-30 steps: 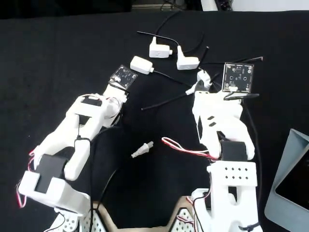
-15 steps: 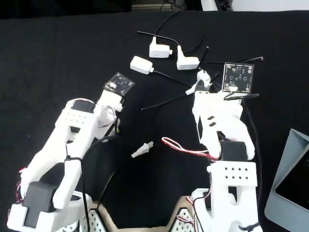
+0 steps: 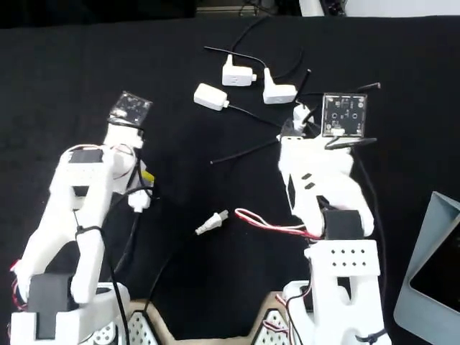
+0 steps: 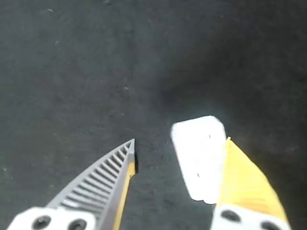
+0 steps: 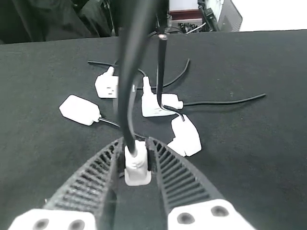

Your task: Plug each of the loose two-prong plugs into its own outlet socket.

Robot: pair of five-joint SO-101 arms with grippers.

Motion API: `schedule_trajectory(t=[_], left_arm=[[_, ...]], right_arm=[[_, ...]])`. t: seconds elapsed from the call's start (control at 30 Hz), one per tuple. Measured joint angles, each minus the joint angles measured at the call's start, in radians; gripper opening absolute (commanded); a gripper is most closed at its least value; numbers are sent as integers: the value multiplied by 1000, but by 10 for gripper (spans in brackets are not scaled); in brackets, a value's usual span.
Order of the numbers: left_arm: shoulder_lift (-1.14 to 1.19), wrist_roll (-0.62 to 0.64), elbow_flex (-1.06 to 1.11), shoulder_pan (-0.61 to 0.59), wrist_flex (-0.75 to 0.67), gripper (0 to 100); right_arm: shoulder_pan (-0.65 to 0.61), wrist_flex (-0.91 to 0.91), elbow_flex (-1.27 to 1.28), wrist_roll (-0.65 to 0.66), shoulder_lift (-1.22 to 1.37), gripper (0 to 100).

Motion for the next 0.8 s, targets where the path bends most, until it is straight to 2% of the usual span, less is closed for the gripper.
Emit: schedule_trajectory(t=[0.4, 0.57, 0.7, 0.8], left_arm=[[-5, -25, -2, 3, 109, 275], [66, 3, 37, 25, -9, 265], [158, 38, 37, 74, -44, 162], [190, 41, 17, 129, -46, 148]], right_arm=[[-5, 0, 0, 0, 0, 12], [-5, 0, 0, 0, 0, 12], [-5, 0, 0, 0, 0, 12], [-5, 0, 0, 0, 0, 12]])
